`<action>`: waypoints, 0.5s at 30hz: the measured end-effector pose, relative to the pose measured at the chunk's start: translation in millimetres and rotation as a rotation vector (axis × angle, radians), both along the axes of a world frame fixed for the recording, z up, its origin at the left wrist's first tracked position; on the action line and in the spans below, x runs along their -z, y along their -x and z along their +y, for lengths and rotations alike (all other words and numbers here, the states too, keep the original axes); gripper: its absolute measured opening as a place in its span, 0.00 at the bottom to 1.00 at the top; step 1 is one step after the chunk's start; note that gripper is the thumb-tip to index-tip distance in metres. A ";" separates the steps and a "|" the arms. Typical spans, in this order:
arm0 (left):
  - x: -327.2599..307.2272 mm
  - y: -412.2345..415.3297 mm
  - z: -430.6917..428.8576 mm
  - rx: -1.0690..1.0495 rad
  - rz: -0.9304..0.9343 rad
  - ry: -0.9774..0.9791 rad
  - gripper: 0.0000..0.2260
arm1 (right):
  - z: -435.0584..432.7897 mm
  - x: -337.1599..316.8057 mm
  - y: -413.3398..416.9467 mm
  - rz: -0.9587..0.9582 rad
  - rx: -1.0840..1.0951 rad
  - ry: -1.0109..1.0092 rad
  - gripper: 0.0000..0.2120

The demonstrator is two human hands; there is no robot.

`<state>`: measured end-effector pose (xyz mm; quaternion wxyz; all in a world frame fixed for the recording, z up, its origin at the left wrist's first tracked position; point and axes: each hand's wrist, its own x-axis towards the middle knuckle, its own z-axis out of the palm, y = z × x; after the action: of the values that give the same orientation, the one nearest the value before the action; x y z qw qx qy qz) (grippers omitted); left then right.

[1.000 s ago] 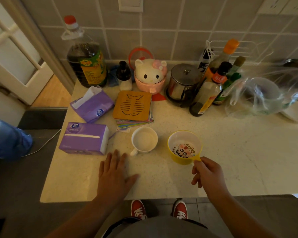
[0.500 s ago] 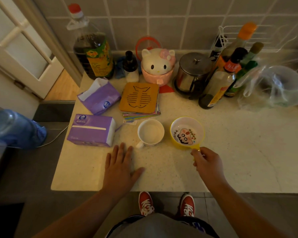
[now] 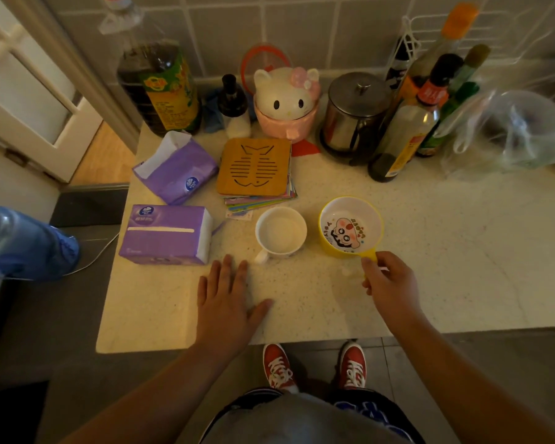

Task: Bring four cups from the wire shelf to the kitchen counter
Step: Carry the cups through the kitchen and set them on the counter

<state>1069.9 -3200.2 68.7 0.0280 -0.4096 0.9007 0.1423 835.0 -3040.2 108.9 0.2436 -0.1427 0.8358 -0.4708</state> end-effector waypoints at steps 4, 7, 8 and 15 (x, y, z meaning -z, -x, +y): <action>-5.2 -0.2 0.3 -0.007 0.033 -0.049 0.36 | 10.7 -6.5 -8.0 0.015 0.049 -0.013 0.10; -19.3 -1.9 8.9 0.002 0.118 -0.083 0.27 | 31.0 -16.3 -18.1 0.012 0.075 -0.038 0.07; -24.7 -3.1 13.6 0.029 0.155 -0.102 0.22 | 41.3 -18.4 -22.1 0.001 0.062 -0.043 0.04; -35.3 2.3 74.5 0.412 -0.004 -0.514 0.15 | 128.3 -22.2 -54.6 -0.153 0.002 -0.110 0.05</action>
<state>1067.5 -3125.7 104.0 0.1604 -0.1987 0.8991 0.3555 889.6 -2911.9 131.1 0.3137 -0.0920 0.8396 -0.4339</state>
